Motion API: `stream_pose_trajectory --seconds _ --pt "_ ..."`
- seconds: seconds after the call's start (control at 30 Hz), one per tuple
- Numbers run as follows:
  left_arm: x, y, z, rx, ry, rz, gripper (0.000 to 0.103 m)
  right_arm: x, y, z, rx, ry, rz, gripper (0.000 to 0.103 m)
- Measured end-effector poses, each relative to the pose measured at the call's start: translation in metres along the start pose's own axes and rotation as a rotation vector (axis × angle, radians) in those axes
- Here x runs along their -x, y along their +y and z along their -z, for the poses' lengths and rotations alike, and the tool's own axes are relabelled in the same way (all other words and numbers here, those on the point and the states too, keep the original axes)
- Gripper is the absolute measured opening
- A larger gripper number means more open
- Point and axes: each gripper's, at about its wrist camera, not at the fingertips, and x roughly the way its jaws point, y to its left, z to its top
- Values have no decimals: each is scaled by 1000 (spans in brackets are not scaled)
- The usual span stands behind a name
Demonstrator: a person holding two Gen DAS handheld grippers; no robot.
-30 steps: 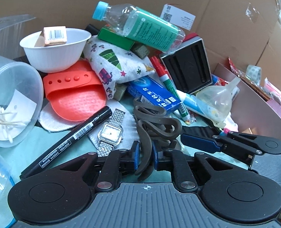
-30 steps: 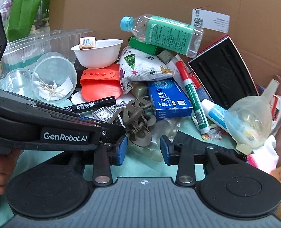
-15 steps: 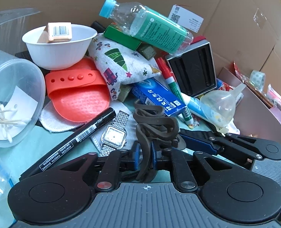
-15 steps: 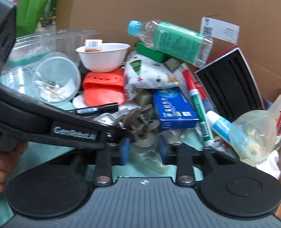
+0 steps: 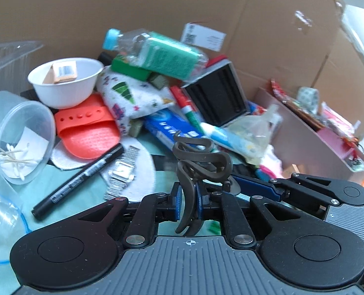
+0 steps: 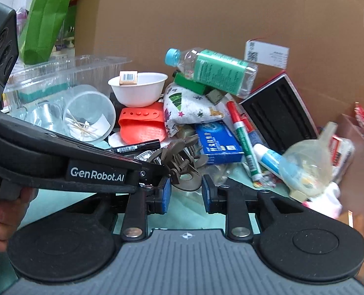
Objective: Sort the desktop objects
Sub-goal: 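Carry the claw clip into the cardboard box and open the left gripper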
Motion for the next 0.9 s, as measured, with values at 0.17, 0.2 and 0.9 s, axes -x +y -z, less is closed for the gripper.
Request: stream_pose_trajectory --seconds 0.17,0.2,0.9 --pt "12 -32 2 -52 -9 43 26 35 -8 7 -44 -27 56 30" --pt "13 -39 2 -63 -12 52 26 42 -11 8 -52 -34 70 30" --pt "-7 -213 -59 -268 -166 275 26 152 -133 -4 -112 -271 387 30"
